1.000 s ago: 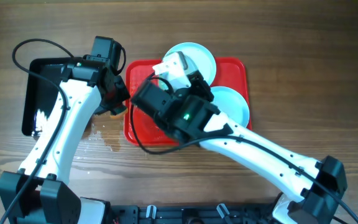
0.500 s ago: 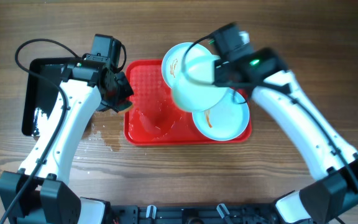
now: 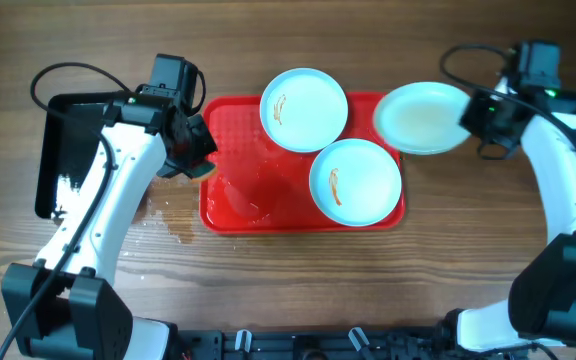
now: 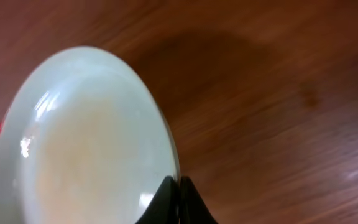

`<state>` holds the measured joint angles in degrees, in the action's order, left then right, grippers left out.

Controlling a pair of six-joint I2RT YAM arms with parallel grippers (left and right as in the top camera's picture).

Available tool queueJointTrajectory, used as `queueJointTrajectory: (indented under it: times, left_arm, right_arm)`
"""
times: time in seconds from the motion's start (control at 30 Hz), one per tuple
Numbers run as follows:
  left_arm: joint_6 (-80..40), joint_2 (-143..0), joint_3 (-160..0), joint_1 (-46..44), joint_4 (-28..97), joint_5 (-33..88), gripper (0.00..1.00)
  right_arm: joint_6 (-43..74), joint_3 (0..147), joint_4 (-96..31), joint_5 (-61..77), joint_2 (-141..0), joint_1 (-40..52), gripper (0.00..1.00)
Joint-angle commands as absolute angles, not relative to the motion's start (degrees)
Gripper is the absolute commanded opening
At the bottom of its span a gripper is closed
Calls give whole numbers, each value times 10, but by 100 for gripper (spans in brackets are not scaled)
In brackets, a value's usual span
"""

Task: Clean dirty plates on tray and stack at the side
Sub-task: 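Lift the left plate with the right gripper and place it right of tray, then move the right gripper back to the tray and grip the top plate's rim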

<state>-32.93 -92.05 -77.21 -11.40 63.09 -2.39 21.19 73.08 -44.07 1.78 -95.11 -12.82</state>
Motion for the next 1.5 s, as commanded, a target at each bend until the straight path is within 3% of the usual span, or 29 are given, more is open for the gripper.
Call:
queueJointTrajectory:
  times: [0.0,0.1,0.17,0.23,0.27,0.3,0.33,0.57,0.7,0.9,1.17,1.3,1.47]
  left_arm:
    - [-335,-927,-769,-111,629,-19,4]
    - [-335,-927,-769,-111,625,-19,4]
    - [-335,-927,-769,-111,622,-19,4]
    - [-335,-927,-769,-111,619,-19,4]
    - [-335,-927,-769,-111,619,-19,4]
    - [-334,-927,-769,-111,618,-19,4]
    - [-334,-927,-769,-111,618,-19,4]
    - [-319,-927,-769,-111,619,-19,4]
    - [-319,-927,-769,-111,610,-19,4]
    - [-319,-927,-769,-111,608,-13,4]
    - [-317,-927,-769,-111,602,-10,4]
    - [-317,-927,-769,-111,603,-8,4]
    - [-317,-927,-769,-111,604,-8,4]
  right_arm:
    - [231,678,-396,34,-942,-185,4]
    - [232,656,-370,35,-942,-207,4]
    - [243,654,-368,35,-942,-210,12]
    - [245,655,-366,64,-942,-210,34]
    - [246,655,-365,91,-942,-210,61]
    - [246,655,-364,123,-942,-210,95]
    - [246,655,-361,148,-942,-210,100]
    - [219,655,-296,453,-942,-197,100]
    - [160,655,-246,512,-942,-121,100]
    - [150,713,-288,355,-958,31,100]
    - [72,1069,-641,156,-1123,117,100]
    - [77,1111,-640,172,-1157,117,100]
    - [77,1090,-543,161,-1171,117,100]
